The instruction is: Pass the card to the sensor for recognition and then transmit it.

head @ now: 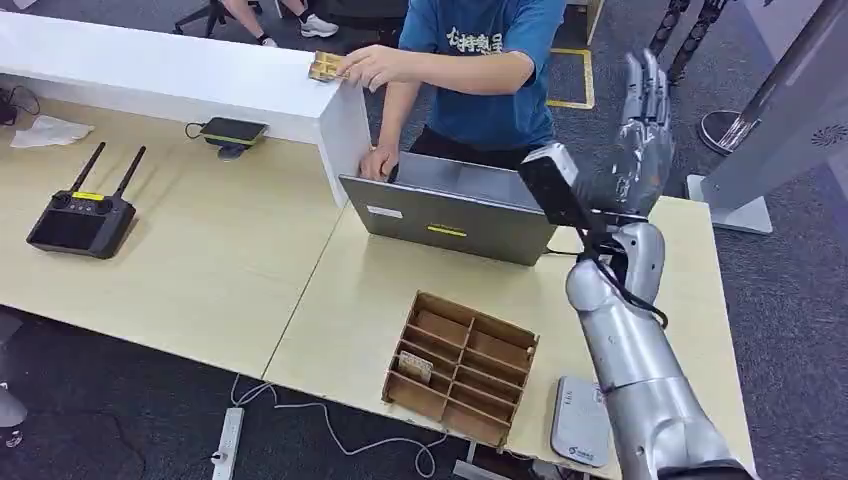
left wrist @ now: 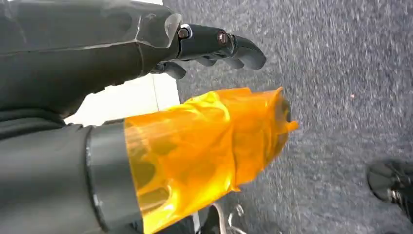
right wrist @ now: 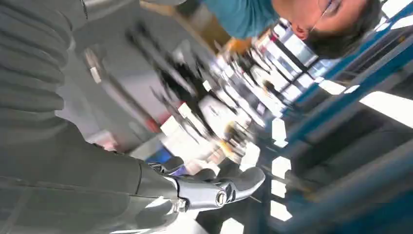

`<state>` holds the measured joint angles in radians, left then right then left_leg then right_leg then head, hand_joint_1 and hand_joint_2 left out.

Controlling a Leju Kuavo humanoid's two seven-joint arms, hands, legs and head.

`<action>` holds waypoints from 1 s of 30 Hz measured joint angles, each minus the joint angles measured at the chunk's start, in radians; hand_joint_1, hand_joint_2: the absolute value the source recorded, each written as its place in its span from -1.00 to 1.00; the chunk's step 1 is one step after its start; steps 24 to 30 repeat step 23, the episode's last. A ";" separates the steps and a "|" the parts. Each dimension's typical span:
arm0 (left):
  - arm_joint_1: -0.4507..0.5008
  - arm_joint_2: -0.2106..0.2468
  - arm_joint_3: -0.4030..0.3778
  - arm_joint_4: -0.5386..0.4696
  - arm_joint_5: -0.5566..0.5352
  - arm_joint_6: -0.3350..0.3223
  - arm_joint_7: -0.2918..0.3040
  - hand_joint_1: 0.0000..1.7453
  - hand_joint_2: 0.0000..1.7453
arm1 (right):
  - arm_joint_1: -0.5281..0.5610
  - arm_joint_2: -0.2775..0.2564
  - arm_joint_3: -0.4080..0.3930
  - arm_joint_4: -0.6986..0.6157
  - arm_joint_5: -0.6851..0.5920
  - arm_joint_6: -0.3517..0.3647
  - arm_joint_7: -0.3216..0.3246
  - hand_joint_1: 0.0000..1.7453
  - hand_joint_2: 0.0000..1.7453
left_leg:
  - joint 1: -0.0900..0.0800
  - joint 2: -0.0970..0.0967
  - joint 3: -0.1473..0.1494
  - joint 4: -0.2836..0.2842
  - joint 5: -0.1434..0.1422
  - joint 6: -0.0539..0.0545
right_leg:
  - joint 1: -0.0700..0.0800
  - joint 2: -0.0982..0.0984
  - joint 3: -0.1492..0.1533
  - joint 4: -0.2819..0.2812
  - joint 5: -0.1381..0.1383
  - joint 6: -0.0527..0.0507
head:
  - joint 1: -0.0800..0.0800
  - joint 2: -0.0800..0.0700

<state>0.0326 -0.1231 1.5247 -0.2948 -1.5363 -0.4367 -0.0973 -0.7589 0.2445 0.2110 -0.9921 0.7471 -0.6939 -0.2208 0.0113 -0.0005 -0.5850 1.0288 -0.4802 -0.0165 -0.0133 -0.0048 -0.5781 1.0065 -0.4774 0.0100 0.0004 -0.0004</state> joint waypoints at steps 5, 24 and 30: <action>0.004 -0.074 0.013 -0.114 0.054 -0.071 0.010 -1.00 -1.00 | 0.109 -0.002 0.012 -0.134 -0.288 0.000 -0.046 -1.00 1.00 | 0.000 0.000 0.000 0.000 0.000 0.000 | 0.000 0.000 0.000 0.000 0.000 0.000 | 0.000 0.000; 0.021 -0.211 0.026 -0.323 0.214 -0.115 0.062 -1.00 -1.00 | 0.535 -0.054 0.043 -0.494 -0.468 0.015 -0.146 -1.00 1.00 | 0.000 0.000 0.000 0.000 -0.002 0.001 | 0.000 0.000 -0.001 -0.001 -0.001 0.000 | 0.000 0.000; 0.021 -0.211 0.026 -0.323 0.214 -0.115 0.062 -1.00 -1.00 | 0.535 -0.054 0.043 -0.494 -0.468 0.015 -0.146 -1.00 1.00 | 0.000 0.000 0.000 0.000 -0.002 0.001 | 0.000 0.000 -0.001 -0.001 -0.001 0.000 | 0.000 0.000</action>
